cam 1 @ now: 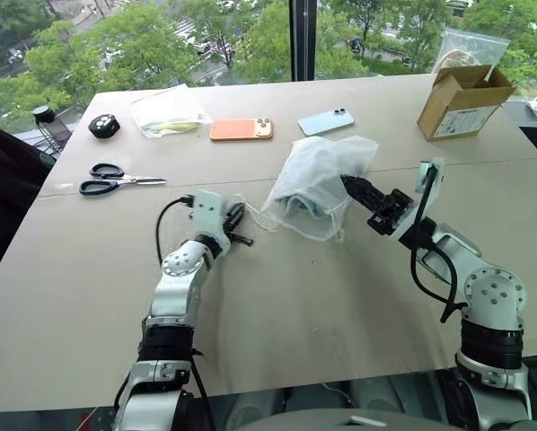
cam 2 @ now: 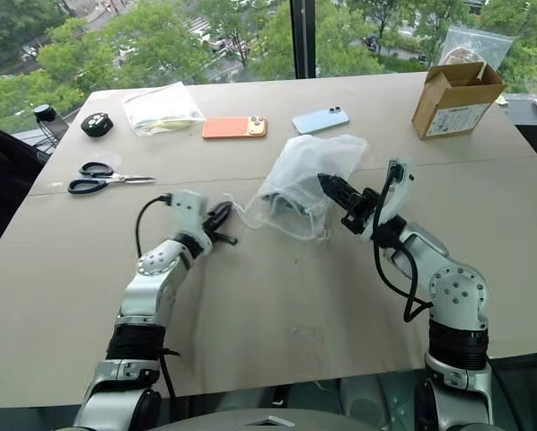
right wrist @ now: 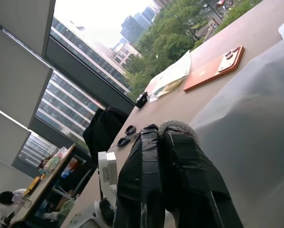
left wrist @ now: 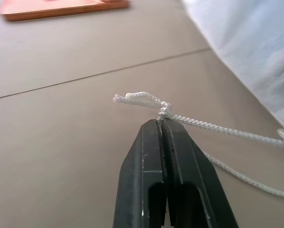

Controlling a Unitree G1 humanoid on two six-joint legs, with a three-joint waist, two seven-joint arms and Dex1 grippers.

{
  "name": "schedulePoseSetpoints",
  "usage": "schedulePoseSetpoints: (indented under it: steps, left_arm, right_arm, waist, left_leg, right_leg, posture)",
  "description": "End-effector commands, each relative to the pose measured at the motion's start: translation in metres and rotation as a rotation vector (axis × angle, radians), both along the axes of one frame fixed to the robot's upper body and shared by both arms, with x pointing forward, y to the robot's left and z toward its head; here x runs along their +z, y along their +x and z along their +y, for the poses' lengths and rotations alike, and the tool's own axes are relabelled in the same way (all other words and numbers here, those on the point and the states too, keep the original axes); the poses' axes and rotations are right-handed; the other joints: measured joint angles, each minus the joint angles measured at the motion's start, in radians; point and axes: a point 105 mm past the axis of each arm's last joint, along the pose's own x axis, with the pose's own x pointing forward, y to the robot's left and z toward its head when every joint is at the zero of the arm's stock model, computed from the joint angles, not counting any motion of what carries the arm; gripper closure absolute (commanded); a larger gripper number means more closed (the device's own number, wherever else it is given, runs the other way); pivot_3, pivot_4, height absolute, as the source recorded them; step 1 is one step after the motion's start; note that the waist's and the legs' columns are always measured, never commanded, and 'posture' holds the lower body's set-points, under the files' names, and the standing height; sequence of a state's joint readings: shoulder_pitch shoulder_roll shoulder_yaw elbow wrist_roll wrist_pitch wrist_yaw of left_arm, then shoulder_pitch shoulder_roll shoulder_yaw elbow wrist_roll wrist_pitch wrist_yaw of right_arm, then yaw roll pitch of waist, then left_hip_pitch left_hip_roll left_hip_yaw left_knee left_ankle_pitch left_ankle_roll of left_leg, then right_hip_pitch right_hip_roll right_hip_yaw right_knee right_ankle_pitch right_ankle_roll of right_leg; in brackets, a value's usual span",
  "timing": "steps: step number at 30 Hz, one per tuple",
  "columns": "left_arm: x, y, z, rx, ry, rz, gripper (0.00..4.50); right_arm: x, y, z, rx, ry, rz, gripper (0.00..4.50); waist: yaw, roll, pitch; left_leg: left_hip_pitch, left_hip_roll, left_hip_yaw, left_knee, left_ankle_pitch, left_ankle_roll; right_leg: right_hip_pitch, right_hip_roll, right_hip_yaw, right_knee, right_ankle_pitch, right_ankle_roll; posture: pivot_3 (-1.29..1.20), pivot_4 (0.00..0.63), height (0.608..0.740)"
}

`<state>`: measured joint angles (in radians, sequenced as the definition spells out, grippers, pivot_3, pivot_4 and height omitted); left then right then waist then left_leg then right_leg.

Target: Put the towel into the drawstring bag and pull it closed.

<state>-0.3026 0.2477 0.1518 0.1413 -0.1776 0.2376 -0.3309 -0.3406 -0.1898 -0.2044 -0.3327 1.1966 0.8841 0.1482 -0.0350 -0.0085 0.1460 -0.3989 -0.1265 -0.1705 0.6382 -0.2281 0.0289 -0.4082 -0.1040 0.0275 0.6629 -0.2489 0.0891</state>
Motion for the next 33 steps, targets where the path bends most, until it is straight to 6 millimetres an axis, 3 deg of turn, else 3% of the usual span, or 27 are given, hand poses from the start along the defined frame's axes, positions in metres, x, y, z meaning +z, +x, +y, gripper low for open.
schedulePoseSetpoints:
  steps: [1, 6, 11, 17, 18, 22, 29, 33]
  left_arm:
    - [0.021, -0.001, 0.019, 0.114, -0.053, -0.087, 4.44]
    - [0.037, -0.001, 0.033, 0.201, -0.064, -0.169, 4.44]
    - [0.063, 0.003, 0.049, 0.281, -0.045, -0.282, 4.44]
    - [0.054, 0.000, -0.006, -0.141, -0.172, -0.170, 4.44]
    - [0.052, 0.000, -0.009, -0.183, -0.127, -0.150, 4.44]
    - [0.045, 0.008, -0.013, -0.282, 0.032, -0.079, 3.75]
    - [0.021, 0.002, -0.021, -0.505, 0.166, 0.103, 3.75]
    - [0.015, 0.000, -0.031, -0.550, 0.121, 0.164, 3.75]
  right_arm:
    - [0.012, -0.002, 0.000, 0.016, 0.032, -0.047, 4.50]
    - [0.012, 0.001, 0.000, 0.006, 0.028, -0.048, 4.50]
    - [0.014, 0.019, -0.024, -0.160, 0.059, -0.059, 4.50]
    - [0.016, 0.020, -0.023, -0.158, 0.055, -0.074, 4.50]
    - [0.016, 0.019, -0.022, -0.154, 0.055, -0.075, 4.50]
    - [0.016, 0.019, -0.019, -0.146, 0.053, -0.076, 4.50]
    - [0.017, 0.018, -0.018, -0.143, 0.050, -0.080, 4.50]
    - [0.017, 0.018, -0.019, -0.147, 0.049, -0.081, 4.50]
  waist:
    - [0.002, 0.000, 0.000]
    - [0.005, 0.000, 0.000]
    - [0.006, 0.000, 0.000]
    - [0.009, 0.000, 0.000]
    - [0.007, 0.000, 0.000]
    - [0.000, 0.000, 0.000]
    - [-0.004, 0.000, 0.000]
    - [-0.004, 0.000, 0.000]
  left_leg:
    - [0.000, 0.000, 0.000, 0.000, 0.000, 0.000]
    - [0.000, 0.000, 0.000, 0.000, 0.000, 0.000]
    - [0.000, 0.000, 0.000, 0.000, 0.000, 0.000]
    - [-0.001, 0.000, 0.001, 0.000, 0.002, -0.004]
    - [-0.001, 0.000, 0.001, -0.001, 0.002, -0.004]
    - [-0.001, 0.000, 0.000, -0.001, 0.002, -0.004]
    - [-0.001, 0.000, 0.001, -0.002, 0.002, -0.004]
    - [-0.001, 0.000, 0.000, -0.003, 0.002, -0.004]
  right_leg:
    - [0.000, 0.000, 0.000, 0.000, 0.000, 0.000]
    - [0.000, 0.000, 0.000, 0.000, 0.000, 0.000]
    - [0.000, 0.000, 0.000, 0.000, 0.000, 0.000]
    - [0.000, 0.000, 0.000, -0.001, 0.000, 0.000]
    - [0.000, 0.000, 0.000, -0.001, 0.000, 0.000]
    - [-0.001, 0.001, 0.000, 0.000, 0.000, 0.000]
    - [-0.001, 0.001, 0.000, -0.001, 0.000, 0.000]
    - [-0.003, 0.001, 0.001, -0.001, 0.000, 0.000]
  posture:
    - [0.00, 0.150, 0.740]
    - [0.00, 0.150, 0.740]
    - [0.00, 0.150, 0.740]
    - [0.00, 0.150, 0.740]
    - [0.00, 0.150, 0.740]
    - [0.00, 0.150, 0.740]
    - [0.00, 0.150, 0.740]
    - [0.00, 0.150, 0.740]
